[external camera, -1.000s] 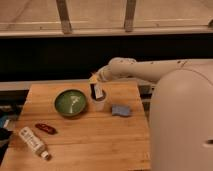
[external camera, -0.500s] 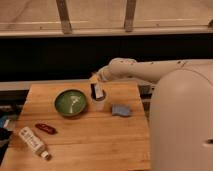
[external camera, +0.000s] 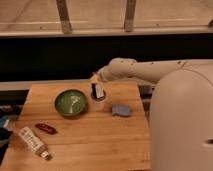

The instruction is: Place the eraser in the ceramic cup

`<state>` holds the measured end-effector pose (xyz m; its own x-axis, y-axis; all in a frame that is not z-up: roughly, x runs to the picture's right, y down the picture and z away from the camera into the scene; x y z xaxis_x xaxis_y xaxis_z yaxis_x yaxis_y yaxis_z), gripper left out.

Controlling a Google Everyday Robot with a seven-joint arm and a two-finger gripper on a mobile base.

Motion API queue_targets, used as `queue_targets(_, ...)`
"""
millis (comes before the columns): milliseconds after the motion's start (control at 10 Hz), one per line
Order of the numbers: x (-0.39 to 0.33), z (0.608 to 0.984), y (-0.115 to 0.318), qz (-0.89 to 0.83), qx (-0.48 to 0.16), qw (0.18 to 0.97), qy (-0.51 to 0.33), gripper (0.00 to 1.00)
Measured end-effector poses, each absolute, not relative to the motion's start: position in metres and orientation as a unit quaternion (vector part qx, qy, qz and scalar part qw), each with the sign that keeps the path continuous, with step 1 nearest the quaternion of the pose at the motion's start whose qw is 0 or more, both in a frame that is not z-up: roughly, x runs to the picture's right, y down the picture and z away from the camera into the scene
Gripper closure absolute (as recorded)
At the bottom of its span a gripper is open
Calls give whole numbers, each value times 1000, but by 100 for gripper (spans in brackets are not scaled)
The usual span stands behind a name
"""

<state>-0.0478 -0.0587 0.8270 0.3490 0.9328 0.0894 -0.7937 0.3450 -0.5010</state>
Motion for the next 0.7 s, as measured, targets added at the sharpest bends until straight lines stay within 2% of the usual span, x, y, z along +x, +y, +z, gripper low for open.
queue_targets(100, -48, 827, -59, 540, -189, 799, -184, 20)
queue_targets(700, -48, 827, -59, 540, -189, 799, -184, 20)
